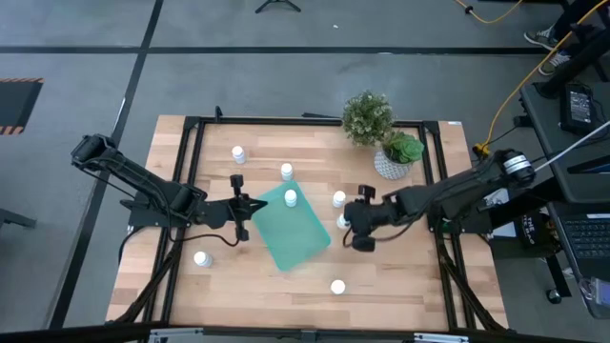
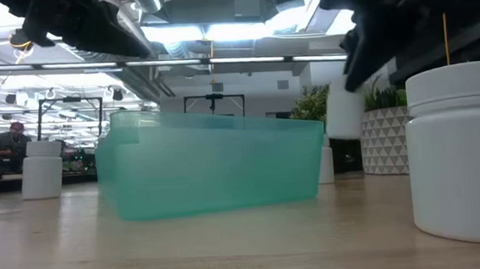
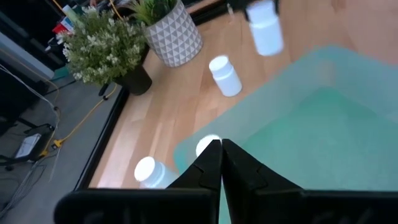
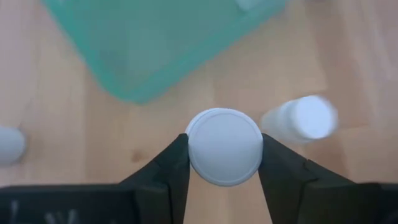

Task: Pick and place pill bottles into a basket
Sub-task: Put the white medicine bottle into the green bin

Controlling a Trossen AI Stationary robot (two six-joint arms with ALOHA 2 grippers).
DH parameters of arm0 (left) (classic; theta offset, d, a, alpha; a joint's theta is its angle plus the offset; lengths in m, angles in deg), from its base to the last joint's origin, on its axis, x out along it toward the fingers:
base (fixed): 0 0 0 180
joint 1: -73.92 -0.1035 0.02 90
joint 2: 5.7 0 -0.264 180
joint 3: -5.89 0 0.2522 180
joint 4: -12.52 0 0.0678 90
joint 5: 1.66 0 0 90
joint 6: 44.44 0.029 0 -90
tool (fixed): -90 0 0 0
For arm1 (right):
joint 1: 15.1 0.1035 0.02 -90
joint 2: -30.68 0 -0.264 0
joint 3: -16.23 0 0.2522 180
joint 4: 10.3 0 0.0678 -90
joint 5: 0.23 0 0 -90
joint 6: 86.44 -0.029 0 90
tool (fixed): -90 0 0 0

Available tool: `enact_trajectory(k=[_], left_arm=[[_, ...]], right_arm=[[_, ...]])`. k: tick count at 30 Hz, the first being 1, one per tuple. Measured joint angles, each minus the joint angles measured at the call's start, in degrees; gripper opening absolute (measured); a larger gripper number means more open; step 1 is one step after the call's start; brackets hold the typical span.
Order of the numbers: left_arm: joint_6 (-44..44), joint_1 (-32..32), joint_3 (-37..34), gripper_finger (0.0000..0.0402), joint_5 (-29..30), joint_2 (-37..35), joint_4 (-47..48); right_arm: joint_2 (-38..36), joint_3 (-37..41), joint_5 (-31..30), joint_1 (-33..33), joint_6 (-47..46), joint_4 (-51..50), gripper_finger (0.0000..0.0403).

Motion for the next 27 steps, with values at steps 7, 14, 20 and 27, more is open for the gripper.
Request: enact_trajectory(k=[7,14,20,27], left_arm=[[-0.8,0.0,0.0,0.0003,-1.9,-2.5,3.3],[-4.4,0.0,0.0,0.0002,-2.5,-9.2,10.1],[-4.3,0.0,-2.5,0.0002,-3.0,-13.7,8.8],[-4.7,0.0,-10.0,0.0002,-0.7,-16.9,2.4]], right_arm=[[-2.7,0.0,2.7,-5.0,9.8,5.4,0.0148],[-3.1,0.0,7.5,-8.2,15.1,10.8,0.0148],[-2.5,-2.6,9.1,-8.6,18.6,13.0,0.0148],[3.6,-11.1,11.9,-8.9,24.1,10.4,0.0148]])
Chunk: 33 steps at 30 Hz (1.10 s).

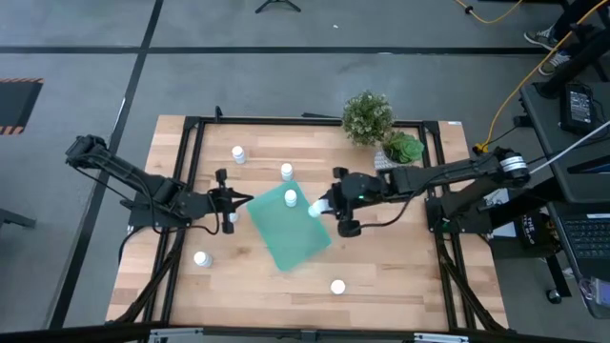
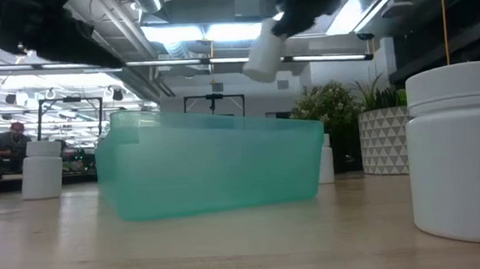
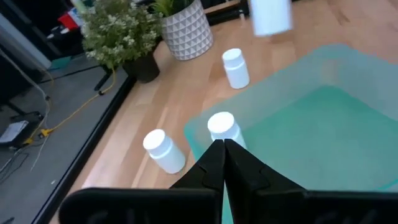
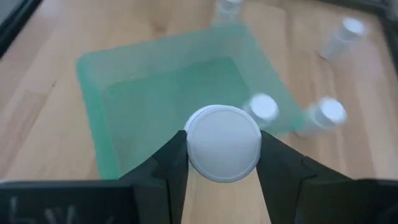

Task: Pick and place pill bottles into a basket
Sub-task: Put the white medicine bottle into the green bin

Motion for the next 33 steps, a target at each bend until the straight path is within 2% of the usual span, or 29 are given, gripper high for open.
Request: enact_trajectory(k=[5,16,20,27,33], left_arm=[[1.8,0.0,-2.6,0.0003,0.5,-2.5,-3.4],[2.6,0.0,-2.6,0.0002,1.2,-4.0,-4.0],[4.8,0.0,-2.6,0.0003,1.2,-4.0,-4.5],[3.1,0.0,-2.6,0.0002,1.2,-4.0,-4.5],[1.9,0.0,-2.6,0.0005,1.2,-4.0,-4.6]], right_arm=[[7.0,-7.7,6.1,-1.6,4.7,-2.2,0.0148],[22.9,-30.8,6.6,-4.8,13.8,-17.2,0.0148],[26.7,-36.9,13.9,-6.2,17.2,-19.8,0.0148],[29.1,-42.2,15.6,-7.7,18.7,-19.8,0.0148],[29.7,-42.0,15.6,-7.9,18.7,-16.5,0.0148]])
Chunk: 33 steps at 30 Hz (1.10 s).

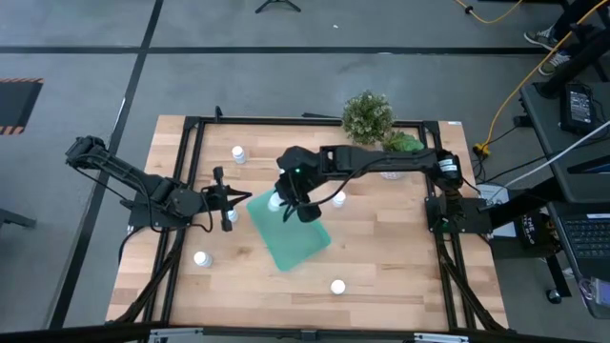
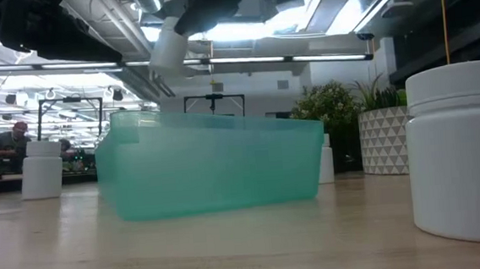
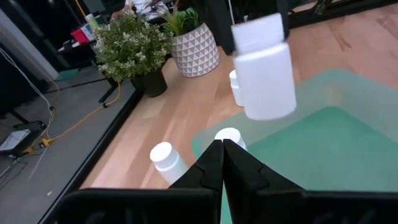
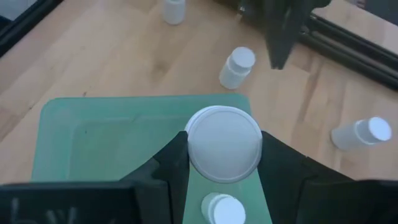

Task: Pick and place pill bottles into a basket
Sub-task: Put the white medicine bottle into the green bin

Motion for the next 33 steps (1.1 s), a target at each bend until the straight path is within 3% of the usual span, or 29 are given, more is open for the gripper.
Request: enact_trajectory(k=[20,33], left_arm=[[-0.6,0.0,0.0,0.0003,-0.5,0.0,0.0],[-0.6,0.0,0.1,0.0005,-0.6,0.0,0.2]], right_arm=[[8.7,0.2,-4.4,-1.0,5.5,2.1,0.0148],[9.9,0.2,-5.6,-1.2,5.9,1.6,0.0148]])
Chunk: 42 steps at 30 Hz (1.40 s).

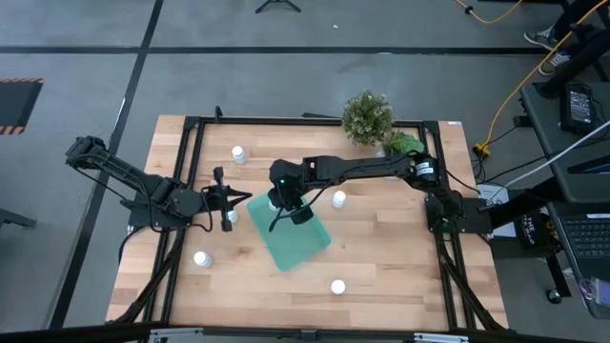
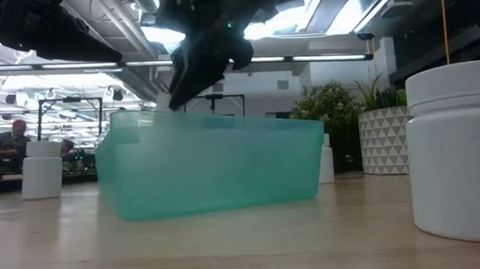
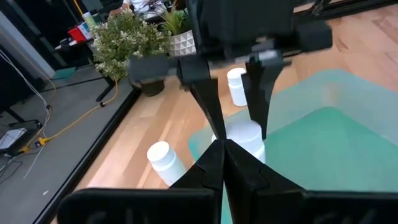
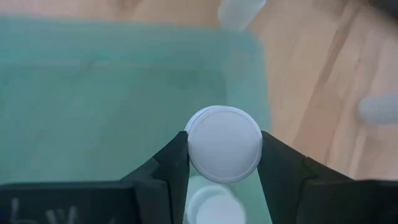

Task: Pick and place pill bottles into a basket
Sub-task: Put the white medicine bottle into the green bin

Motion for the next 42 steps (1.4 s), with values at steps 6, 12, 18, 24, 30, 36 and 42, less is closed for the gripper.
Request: enact_trajectory(k=[6,12,18,24,30,36,42], left_arm=[[-0.7,0.0,0.0,0.0002,0.0,0.0,0.1],[-0.9,0.0,0.0,0.0005,0.0,0.0,0.2],[-0.9,0.0,0.0,0.0002,0.0,0.0,0.3],[-0.9,0.0,0.0,0.0006,0.0,0.0,0.3],[-0.9,0.0,0.0,0.0002,0.0,0.0,0.3],[-0.9,0.0,0.0,0.0005,0.0,0.0,0.3],[-0.9,0.0,0.0,0.0003,0.0,0.0,0.3]], right_arm=[[2.0,0.0,-0.3,-0.2,0.0,0.2,0.0148],[3.1,0.0,-1.4,-0.3,0.0,-0.2,0.0148],[3.6,0.0,-1.4,-0.4,-0.1,0.3,0.0148],[4.8,0.0,-1.4,-0.4,-0.1,0.9,0.0148],[5.0,0.0,-1.4,-0.4,-0.1,1.1,0.0148],[5.0,0.0,-1.5,-0.8,-0.2,1.2,0.0158],[5.1,0.0,-1.5,-0.9,-0.2,1.2,0.0210]])
